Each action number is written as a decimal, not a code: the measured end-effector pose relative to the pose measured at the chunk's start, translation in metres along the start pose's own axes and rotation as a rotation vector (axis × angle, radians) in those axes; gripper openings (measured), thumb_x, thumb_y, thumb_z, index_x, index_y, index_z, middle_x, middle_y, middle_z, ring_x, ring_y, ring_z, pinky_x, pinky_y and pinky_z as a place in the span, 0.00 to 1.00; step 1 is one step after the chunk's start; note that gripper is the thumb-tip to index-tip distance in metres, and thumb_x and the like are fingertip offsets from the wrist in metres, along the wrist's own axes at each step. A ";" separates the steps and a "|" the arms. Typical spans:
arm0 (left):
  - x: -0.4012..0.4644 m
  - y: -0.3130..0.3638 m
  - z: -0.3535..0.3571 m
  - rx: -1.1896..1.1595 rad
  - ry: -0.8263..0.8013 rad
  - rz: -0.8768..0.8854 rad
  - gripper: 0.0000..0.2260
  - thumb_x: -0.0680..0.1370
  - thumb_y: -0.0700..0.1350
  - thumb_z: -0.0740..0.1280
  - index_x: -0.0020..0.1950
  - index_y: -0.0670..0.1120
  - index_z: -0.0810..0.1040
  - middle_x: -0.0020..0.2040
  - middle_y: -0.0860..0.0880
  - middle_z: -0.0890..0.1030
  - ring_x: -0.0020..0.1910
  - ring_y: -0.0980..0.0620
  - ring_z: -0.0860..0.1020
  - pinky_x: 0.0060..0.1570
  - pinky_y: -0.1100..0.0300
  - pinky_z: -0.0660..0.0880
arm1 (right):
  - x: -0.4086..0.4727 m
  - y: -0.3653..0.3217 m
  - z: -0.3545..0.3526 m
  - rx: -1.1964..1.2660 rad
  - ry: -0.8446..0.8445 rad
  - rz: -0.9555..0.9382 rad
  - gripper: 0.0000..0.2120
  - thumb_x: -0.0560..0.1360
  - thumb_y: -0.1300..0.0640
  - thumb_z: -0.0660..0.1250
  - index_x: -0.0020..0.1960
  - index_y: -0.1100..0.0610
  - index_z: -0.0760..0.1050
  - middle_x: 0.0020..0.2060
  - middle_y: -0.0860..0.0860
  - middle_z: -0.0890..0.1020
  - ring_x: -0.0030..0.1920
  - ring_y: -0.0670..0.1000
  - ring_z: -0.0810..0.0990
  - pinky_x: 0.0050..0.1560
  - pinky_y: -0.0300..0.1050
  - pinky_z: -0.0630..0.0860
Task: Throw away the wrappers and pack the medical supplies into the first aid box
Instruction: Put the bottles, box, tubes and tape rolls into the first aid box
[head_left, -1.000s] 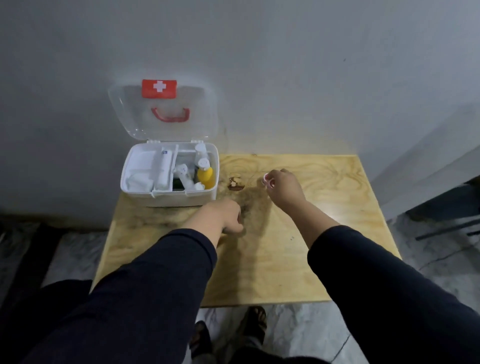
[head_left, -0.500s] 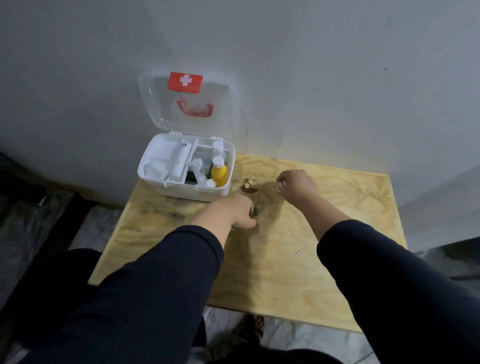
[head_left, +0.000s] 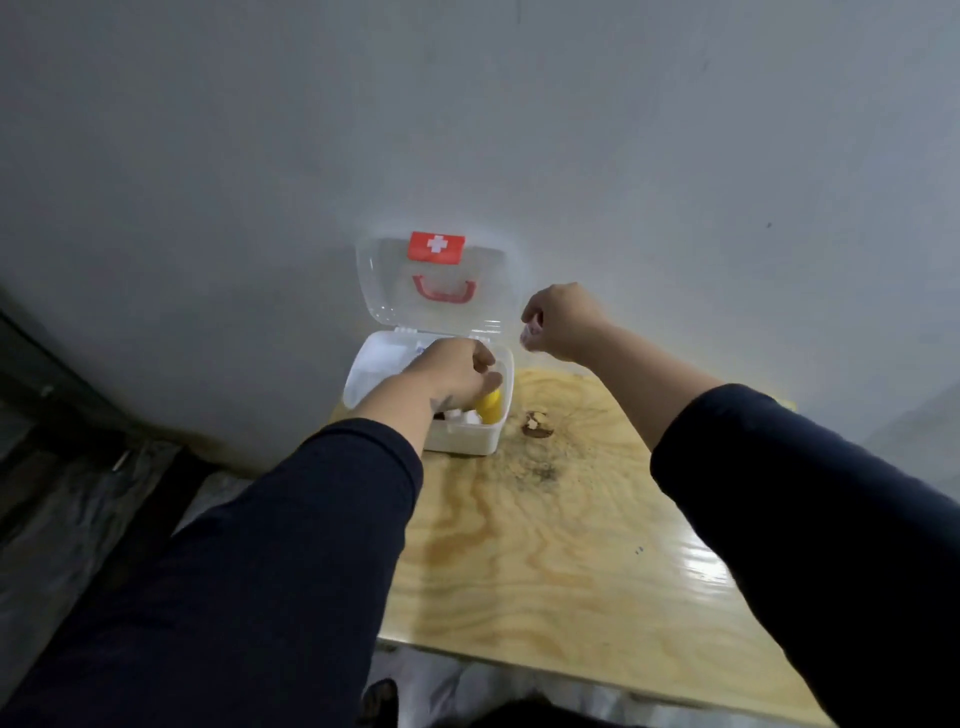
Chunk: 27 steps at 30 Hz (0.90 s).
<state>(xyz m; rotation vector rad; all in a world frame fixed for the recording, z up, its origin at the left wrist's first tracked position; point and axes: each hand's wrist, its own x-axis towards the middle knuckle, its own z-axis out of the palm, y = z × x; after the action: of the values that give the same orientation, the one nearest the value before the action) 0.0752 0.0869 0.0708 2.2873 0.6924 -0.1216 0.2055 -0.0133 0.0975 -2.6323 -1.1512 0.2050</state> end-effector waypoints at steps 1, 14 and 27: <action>-0.002 -0.009 -0.009 -0.002 0.009 -0.013 0.18 0.77 0.50 0.68 0.65 0.47 0.76 0.63 0.49 0.79 0.61 0.49 0.77 0.61 0.56 0.72 | 0.002 -0.014 0.001 -0.002 0.001 -0.010 0.15 0.73 0.59 0.67 0.59 0.57 0.80 0.57 0.54 0.82 0.55 0.55 0.81 0.45 0.40 0.72; 0.005 -0.140 -0.054 0.064 0.099 -0.013 0.39 0.62 0.64 0.73 0.70 0.55 0.66 0.70 0.48 0.71 0.66 0.46 0.73 0.61 0.47 0.75 | 0.048 -0.141 0.086 0.088 -0.056 0.023 0.13 0.75 0.58 0.65 0.59 0.55 0.79 0.58 0.55 0.82 0.58 0.57 0.79 0.56 0.46 0.75; 0.022 -0.175 -0.053 0.046 -0.016 0.103 0.41 0.67 0.59 0.74 0.74 0.47 0.61 0.73 0.49 0.65 0.68 0.45 0.70 0.62 0.48 0.73 | 0.060 -0.159 0.097 0.062 -0.011 0.160 0.19 0.70 0.56 0.74 0.59 0.55 0.77 0.56 0.55 0.80 0.54 0.57 0.80 0.53 0.47 0.76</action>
<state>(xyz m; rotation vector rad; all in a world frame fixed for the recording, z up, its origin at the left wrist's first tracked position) -0.0020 0.2357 -0.0066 2.3586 0.5672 -0.1082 0.1125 0.1520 0.0500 -2.6722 -0.9213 0.2810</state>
